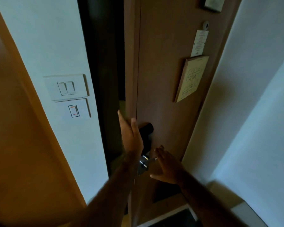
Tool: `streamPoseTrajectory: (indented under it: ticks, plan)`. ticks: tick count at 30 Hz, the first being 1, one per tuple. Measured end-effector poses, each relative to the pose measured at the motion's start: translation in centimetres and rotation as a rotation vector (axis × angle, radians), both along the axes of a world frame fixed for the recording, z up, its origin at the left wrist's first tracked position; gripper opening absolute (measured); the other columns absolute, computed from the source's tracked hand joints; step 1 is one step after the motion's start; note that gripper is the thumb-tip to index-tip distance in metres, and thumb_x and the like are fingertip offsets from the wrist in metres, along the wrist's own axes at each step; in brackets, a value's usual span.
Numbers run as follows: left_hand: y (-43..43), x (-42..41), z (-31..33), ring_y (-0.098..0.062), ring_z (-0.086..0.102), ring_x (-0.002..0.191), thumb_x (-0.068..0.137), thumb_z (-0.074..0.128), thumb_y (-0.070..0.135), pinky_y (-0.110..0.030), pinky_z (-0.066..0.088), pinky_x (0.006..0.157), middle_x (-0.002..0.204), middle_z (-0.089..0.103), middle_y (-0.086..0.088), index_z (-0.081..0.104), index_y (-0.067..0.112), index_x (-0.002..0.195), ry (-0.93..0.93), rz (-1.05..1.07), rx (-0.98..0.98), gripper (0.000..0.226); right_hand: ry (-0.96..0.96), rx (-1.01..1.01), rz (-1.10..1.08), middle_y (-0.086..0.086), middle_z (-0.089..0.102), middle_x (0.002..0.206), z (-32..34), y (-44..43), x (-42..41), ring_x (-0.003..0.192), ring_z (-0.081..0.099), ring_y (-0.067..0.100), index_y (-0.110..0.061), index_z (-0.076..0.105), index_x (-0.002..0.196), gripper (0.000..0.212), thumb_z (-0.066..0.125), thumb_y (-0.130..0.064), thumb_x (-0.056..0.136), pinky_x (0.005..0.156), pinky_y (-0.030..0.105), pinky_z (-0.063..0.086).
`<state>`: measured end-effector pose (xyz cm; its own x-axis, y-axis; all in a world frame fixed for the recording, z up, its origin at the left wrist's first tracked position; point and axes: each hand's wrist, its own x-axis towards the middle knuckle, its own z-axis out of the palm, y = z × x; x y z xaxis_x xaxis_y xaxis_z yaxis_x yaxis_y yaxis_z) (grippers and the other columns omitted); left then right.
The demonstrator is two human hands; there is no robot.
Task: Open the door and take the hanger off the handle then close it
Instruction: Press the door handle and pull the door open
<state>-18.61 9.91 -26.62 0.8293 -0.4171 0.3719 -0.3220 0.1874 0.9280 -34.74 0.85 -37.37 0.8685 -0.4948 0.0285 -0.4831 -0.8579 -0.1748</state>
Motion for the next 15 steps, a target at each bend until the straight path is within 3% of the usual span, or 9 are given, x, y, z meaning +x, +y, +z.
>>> streamPoseTrajectory:
  ticks: [2, 4, 6, 8, 12, 15]
  plan:
    - [0.7, -2.5, -2.1, 0.006, 0.012, 0.155, 0.106, 0.031, 0.05, -0.006, 0.016, 0.117, 0.172, 0.011, 0.017, 0.007, 0.019, 0.17, 0.047, -0.036, 0.009, 0.076, 0.012, -0.032, 0.037, 0.014, 0.003, 0.174, 1.3, 0.6, -2.2, 0.161, -0.002, 0.03, -0.005, 0.006, 0.165, 0.108, 0.06, -0.066, 0.094, 0.127, 0.037, -0.002]
    - [1.3, -4.6, -4.0, 0.002, 0.011, 0.158, 0.105, 0.03, 0.052, -0.01, 0.017, 0.121, 0.177, 0.009, 0.009, 0.005, 0.02, 0.17, 0.098, -0.095, 0.004, 0.077, -0.066, -0.051, 0.071, 0.012, 0.001, 0.173, 2.8, 1.7, -3.9, 0.161, -0.001, 0.029, -0.004, 0.008, 0.165, 0.095, 0.057, -0.054, 0.101, 0.131, 0.048, 0.009]
    - [1.9, -6.6, -5.8, 0.017, 0.01, 0.153, 0.104, 0.03, 0.052, 0.0, 0.017, 0.117, 0.177, 0.009, 0.005, 0.006, 0.019, 0.17, 0.134, -0.129, 0.018, 0.077, -0.223, -0.097, 0.034, 0.009, 0.003, 0.173, 5.0, 2.7, -5.5, 0.161, 0.001, 0.025, -0.006, 0.01, 0.165, 0.087, 0.057, -0.048, 0.104, 0.13, 0.049, 0.018]
    - [2.2, -8.6, -7.3, 0.031, 0.009, 0.144, 0.105, 0.031, 0.055, 0.008, 0.018, 0.109, 0.176, 0.012, 0.005, 0.005, 0.021, 0.17, 0.159, -0.157, 0.044, 0.078, -0.382, -0.186, 0.002, 0.011, 0.01, 0.174, 7.8, 3.5, -6.8, 0.161, 0.006, 0.025, -0.006, 0.015, 0.165, 0.087, 0.057, -0.049, 0.102, 0.13, 0.044, 0.017]
    - [3.4, -12.9, -8.6, 0.021, 0.026, 0.146, 0.095, 0.024, 0.082, -0.024, 0.03, 0.122, 0.17, 0.024, 0.008, 0.009, 0.026, 0.168, 0.167, -0.145, 0.086, 0.093, -0.528, -0.537, 0.088, 0.019, 0.015, 0.172, 14.0, 4.6, -9.5, 0.161, 0.011, 0.031, 0.0, 0.02, 0.162, 0.086, 0.052, -0.054, 0.104, 0.13, 0.044, 0.014]
    - [3.7, -15.9, -8.7, -0.026, 0.045, 0.151, 0.092, 0.02, 0.087, -0.052, 0.044, 0.12, 0.168, 0.038, -0.011, 0.012, 0.024, 0.168, 0.17, -0.137, 0.14, 0.099, -0.452, -0.795, 0.229, 0.017, 0.006, 0.174, 18.5, 5.8, -10.8, 0.16, 0.012, 0.034, -0.003, 0.01, 0.164, 0.089, 0.051, -0.056, 0.105, 0.13, 0.047, 0.013]
